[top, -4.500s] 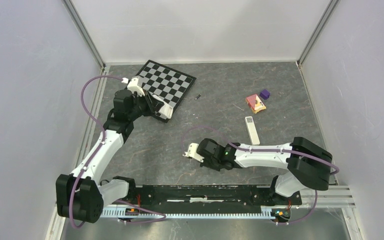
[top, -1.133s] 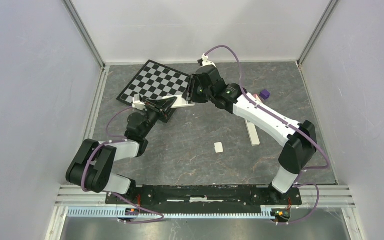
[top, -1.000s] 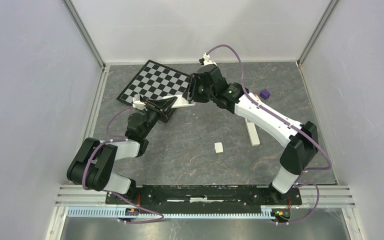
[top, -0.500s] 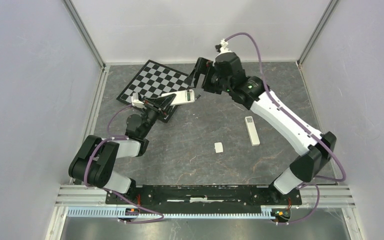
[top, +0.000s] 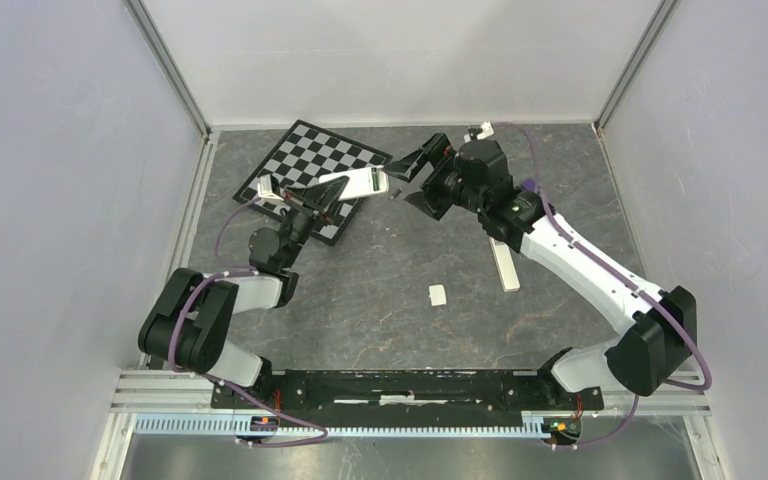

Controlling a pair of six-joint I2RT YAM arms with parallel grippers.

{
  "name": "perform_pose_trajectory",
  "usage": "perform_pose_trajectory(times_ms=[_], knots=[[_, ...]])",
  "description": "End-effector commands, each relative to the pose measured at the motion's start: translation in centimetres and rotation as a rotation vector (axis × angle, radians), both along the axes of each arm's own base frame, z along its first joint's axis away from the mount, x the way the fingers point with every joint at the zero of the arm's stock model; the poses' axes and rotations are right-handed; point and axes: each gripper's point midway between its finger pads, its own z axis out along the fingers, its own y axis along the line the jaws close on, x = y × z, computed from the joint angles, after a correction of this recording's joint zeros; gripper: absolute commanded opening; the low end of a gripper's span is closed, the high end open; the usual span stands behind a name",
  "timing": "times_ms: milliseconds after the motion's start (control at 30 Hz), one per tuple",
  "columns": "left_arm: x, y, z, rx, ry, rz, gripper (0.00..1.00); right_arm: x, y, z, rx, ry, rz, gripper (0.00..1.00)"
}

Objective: Load the batteries into the remote control

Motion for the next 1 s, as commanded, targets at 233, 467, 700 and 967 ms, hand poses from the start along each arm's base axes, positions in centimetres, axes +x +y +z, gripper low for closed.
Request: perform_pose_trajectory(times_ms=[233, 467, 700, 967], knots=[[0.5, -0.1, 4.3, -0.030, -0.169, 0.012, 0.02, 0.1, 2.5, 2.5, 0.285, 0.092, -0.026, 0.98], [0.0, -0.5, 4.4, 0.005, -0.197, 0.001, 0.02, 0.9, 3.1, 2.5, 0.313, 0.067, -0.039, 0.98], [-0.6, -0.7, 4.1, 0.025, -0.204, 0.002, 0.02, 1.7, 3.3, 2.0, 0.330, 0.063, -0.058, 0.94], [-1.0, -0.9, 4.3, 0.033, -0.219, -0.002, 0.02, 2.2, 3.2, 1.2, 0.323, 0.079, -0.079, 0.82]])
